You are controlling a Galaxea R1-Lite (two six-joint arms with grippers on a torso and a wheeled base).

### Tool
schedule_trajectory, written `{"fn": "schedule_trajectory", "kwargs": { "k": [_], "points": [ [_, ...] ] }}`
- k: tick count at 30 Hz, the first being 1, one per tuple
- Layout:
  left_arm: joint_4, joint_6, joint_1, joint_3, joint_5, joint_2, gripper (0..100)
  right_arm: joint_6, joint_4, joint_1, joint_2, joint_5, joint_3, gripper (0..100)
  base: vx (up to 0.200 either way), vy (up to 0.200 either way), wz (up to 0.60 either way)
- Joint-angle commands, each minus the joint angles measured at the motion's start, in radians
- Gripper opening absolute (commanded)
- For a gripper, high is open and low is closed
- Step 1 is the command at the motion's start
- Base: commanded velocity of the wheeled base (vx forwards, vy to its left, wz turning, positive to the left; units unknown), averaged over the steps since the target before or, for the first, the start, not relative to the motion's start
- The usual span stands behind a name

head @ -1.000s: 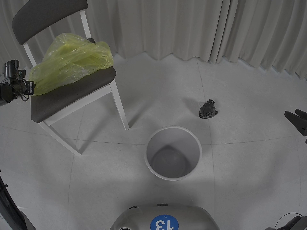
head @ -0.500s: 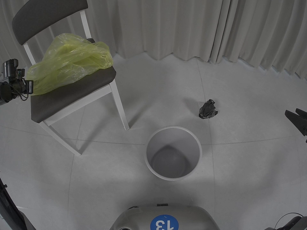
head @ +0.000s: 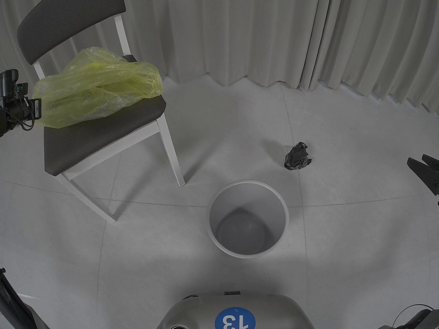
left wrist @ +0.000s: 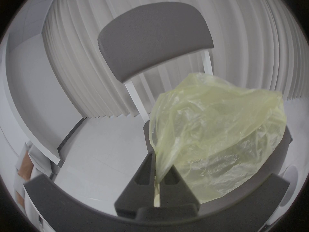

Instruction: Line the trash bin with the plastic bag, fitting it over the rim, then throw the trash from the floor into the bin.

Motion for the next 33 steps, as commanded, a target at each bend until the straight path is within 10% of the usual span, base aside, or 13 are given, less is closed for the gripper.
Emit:
{"fn": "schedule_trajectory", "kwargs": {
  "k": [1,8,33],
  "points": [
    [0.029,-0.033,-0.013,-0.027,-0.013,-0.069,0,0.005,0.000,0.049,-0.003,-0.006,0.006,100,0.000,0.000,0.00],
    [0.150,-0.119,-0.061,-0.083,-0.116,-0.204,0,0.020,0.000,0.166,0.005,-0.015,0.043,100,0.000,0.000,0.00],
    [0.411,-0.215,-0.291,-0.364,-0.171,-0.301,0,0.064,-0.152,0.418,0.136,-0.380,0.072,100,0.000,0.000,0.00]
  ]
}}
